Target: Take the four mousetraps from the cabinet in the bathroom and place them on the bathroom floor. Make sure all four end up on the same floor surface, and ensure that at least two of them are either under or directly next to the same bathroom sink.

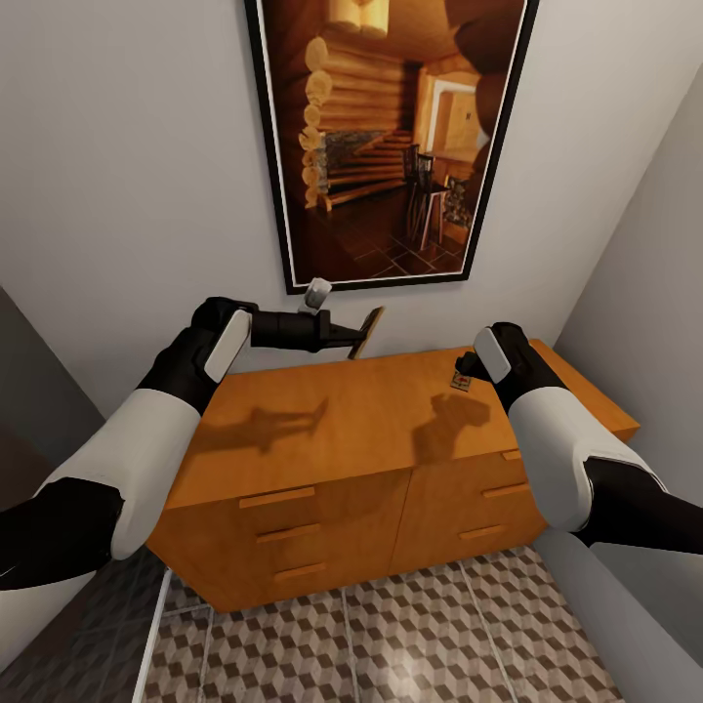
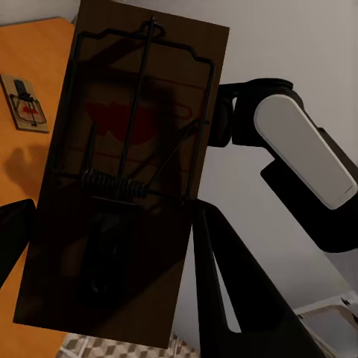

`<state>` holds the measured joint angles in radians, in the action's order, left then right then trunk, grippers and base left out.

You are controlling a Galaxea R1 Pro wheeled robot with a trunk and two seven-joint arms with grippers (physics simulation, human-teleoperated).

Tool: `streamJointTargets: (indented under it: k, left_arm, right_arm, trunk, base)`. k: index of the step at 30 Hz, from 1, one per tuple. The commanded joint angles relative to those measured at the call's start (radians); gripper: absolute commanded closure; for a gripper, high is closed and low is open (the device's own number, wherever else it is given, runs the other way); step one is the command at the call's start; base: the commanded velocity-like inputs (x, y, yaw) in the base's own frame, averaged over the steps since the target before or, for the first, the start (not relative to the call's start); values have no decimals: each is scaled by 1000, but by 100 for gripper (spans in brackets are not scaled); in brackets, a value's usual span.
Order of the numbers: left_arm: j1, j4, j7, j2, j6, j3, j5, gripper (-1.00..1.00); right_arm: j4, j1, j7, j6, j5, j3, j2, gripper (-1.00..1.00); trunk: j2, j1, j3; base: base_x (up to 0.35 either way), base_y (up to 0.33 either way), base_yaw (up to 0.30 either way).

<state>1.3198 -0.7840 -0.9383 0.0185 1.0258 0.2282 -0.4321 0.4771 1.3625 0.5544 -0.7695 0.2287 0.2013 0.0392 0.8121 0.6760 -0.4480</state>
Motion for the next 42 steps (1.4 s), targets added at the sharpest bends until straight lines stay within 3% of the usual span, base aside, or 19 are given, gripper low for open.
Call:
streamJointTargets:
  k: [1,11,17,25,38,42]
  left_arm:
    - [1,0,-5,0,0,1,4,100]
    - [1,0,-12,1,2,0,4,100]
    - [1,0,-104,1,0,0,4,100]
    - [1,0,-124,1,-1,0,4,100]
    - [0,2,-125,1,-3,0,4,100]
    - [0,3,-125,1,-10,0,4,100]
  right_arm:
    - [1,1,8,0,11,3,1,-100]
    - [1,1,6,0,12,3,1,-100]
    - [0,3,5,-1,11,3,1,-100]
    - [0,3,5,1,11,3,1,-100]
    - [-8,3,5,47,10,0,3,-100]
    - [-10,3,5,48,9,0,5,-100]
  trunk:
    - [1,0,-1]
    - [1,0,-1]
    - [1,0,-1]
    - [1,0,-1]
    - [92,50,-42]
    - [92,50,-42]
  base:
    - [0,0,0]
    - [0,0,0]
    - [0,0,0]
    - [0,0,0]
    - [0,0,0]
    - [0,0,0]
